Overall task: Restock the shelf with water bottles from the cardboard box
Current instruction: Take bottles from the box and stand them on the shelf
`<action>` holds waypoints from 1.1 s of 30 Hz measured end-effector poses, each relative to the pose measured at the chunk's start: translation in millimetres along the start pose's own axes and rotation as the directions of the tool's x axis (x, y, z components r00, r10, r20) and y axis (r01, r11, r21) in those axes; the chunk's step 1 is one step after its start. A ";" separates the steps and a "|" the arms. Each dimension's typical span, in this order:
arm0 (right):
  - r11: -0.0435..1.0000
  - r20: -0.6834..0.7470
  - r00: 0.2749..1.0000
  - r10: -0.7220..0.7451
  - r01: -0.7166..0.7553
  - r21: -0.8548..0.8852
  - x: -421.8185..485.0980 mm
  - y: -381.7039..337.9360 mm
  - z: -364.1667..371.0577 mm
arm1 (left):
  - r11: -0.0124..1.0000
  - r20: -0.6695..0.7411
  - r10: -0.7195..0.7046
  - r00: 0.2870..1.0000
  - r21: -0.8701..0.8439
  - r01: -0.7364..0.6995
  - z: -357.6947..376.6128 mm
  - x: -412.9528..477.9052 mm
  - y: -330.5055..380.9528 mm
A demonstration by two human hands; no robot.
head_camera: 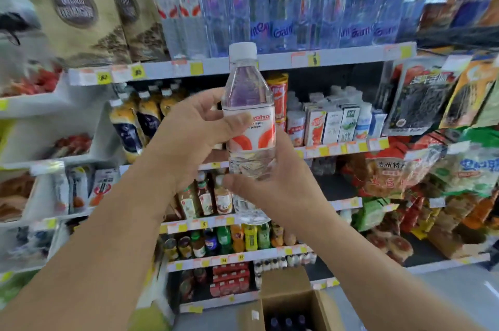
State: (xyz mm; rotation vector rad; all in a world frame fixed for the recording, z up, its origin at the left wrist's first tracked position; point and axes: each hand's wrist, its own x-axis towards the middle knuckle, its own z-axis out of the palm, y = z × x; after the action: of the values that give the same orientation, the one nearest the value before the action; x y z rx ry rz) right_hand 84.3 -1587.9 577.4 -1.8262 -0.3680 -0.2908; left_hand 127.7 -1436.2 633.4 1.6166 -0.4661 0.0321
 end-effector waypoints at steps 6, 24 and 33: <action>0.978 0.006 0.999 -0.049 0.046 0.205 54.2 -8.7 -12.9 | 0.991 0.014 -0.010 1.000 -0.131 0.012 -30.5 31.8 11.4; 0.963 -0.010 0.985 -0.173 0.171 0.206 165.3 -9.3 33.6 | 0.996 -0.289 0.065 0.955 -0.034 -0.078 -75.5 123.9 11.0; 0.969 -0.076 0.997 -0.016 0.034 0.243 222.1 -10.8 71.9 | 0.990 -0.120 0.102 0.987 0.107 -0.089 -145.2 162.1 9.7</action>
State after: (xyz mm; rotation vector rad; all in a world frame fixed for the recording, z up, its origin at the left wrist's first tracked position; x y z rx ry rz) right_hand 284.9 -1493.6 651.6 -1.5660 -0.3591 -0.3147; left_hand 309.8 -1341.8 706.7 1.6791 -0.4506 0.2319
